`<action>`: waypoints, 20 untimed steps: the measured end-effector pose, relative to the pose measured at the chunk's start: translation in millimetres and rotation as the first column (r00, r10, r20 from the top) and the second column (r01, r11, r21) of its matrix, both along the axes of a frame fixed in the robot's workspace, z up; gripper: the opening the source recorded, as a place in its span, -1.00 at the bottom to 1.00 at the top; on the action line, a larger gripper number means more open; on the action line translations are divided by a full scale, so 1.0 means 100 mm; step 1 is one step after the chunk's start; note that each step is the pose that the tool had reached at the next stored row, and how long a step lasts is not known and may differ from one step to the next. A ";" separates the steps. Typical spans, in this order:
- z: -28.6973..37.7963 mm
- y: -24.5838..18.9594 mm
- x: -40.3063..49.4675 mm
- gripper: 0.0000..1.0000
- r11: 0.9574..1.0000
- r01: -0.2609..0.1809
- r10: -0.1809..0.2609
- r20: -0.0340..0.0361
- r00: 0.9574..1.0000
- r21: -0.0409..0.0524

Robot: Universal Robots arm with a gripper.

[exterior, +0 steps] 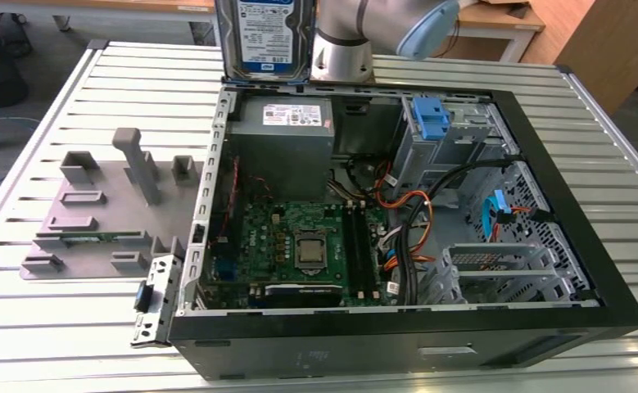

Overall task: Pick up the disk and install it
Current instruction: 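Pick up the disk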

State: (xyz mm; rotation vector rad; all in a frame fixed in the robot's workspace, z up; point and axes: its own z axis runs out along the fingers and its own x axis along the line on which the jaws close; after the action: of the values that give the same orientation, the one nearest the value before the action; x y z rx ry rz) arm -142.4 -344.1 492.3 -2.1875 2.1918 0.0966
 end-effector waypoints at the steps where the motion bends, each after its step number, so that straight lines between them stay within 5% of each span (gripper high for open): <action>1: 0.000 0.000 0.014 -0.30 1.000 0.000 0.000 0.000 1.000 0.000; 20: 0.000 0.000 0.325 -0.30 1.000 0.000 0.000 0.000 1.000 0.000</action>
State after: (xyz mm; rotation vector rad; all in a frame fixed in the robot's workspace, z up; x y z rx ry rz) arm -109.8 -344.1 492.3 -2.1875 2.1919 0.0966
